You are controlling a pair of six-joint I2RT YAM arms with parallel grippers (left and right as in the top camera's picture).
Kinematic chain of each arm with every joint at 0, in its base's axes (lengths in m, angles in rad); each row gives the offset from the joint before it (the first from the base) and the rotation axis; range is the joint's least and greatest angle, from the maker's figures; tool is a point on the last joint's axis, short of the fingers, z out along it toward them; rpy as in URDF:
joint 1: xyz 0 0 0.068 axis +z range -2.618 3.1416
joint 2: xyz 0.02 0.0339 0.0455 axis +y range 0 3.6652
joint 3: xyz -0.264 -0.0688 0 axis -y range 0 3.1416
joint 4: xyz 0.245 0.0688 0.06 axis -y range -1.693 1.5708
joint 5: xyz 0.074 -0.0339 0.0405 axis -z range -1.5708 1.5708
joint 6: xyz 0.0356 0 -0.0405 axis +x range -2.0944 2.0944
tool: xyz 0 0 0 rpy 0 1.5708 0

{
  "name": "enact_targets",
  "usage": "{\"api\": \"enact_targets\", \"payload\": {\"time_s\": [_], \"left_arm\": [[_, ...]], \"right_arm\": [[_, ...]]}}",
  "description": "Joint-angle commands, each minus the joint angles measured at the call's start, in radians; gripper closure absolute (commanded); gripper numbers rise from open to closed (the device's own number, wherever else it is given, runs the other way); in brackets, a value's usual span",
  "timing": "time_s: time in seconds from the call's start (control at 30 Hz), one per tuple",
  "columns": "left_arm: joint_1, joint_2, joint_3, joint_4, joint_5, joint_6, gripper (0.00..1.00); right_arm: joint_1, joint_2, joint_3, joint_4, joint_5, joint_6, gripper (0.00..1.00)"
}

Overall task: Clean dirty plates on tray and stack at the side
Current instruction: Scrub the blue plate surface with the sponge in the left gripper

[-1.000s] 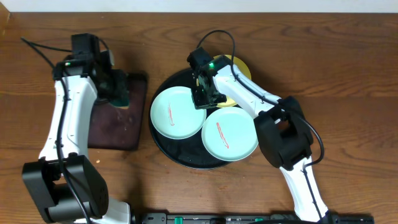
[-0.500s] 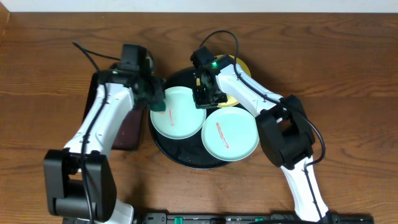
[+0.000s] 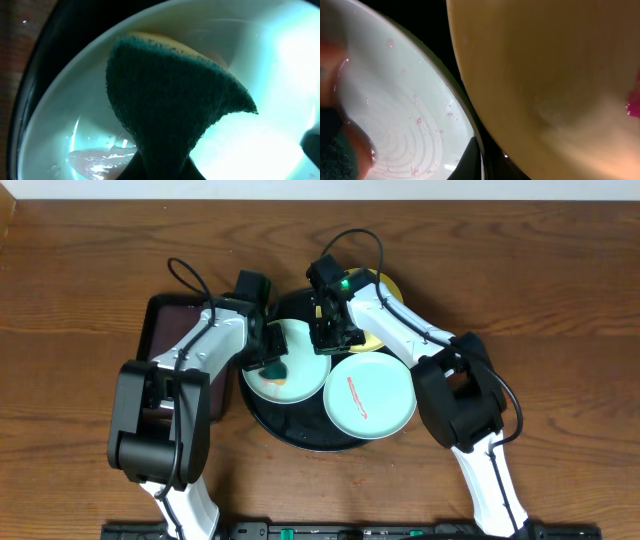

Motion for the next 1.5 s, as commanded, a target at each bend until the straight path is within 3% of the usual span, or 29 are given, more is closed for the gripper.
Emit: {"api": "enact_targets", "payload": {"time_s": [0.0,0.17,0.3,0.37,0.6,0.7,0.9,1.13,1.2,1.47], "left_arm": [[-0.002,0.033,-0.01,-0.022,0.087,-0.023,0.93],[-0.002,0.033,-0.009,-0.003,0.321,0.16,0.93],[0.005,0.033,-0.009,0.043,0.327,0.189,0.92],[0.009,0.033,-0.009,0.087,0.269,0.174,0.93],[0.009,0.033,-0.01,0.13,-0.206,-0.033,0.92],[0.009,0.033,-0.01,0.104,-0.262,-0.051,0.93],[0.006,0.033,-0.01,-0.034,-0.175,0.006,0.93],[0.006,0.033,-0.01,-0.123,0.189,0.364,0.93],[0.006,0.033,-0.01,-0.131,0.243,0.418,0.93],[0.01,0.033,-0.01,-0.023,0.24,0.421,0.92]], "right_arm": [[0.014,0.029,-0.026,0.006,-0.02,0.002,0.99],[0.014,0.029,-0.026,0.006,-0.017,0.003,0.99],[0.014,0.029,-0.026,0.006,-0.017,0.003,0.99],[0.015,0.029,-0.026,0.006,-0.017,0.002,0.99],[0.02,0.029,-0.026,0.008,-0.011,0.002,0.99],[0.02,0.029,-0.026,0.007,-0.009,0.003,0.99],[0.021,0.029,-0.026,0.011,-0.01,0.003,0.99],[0.021,0.029,-0.026,0.013,-0.01,0.002,0.99],[0.022,0.029,-0.026,0.013,-0.01,0.003,0.99],[0.022,0.029,-0.026,0.013,-0.01,0.002,0.99]]}}
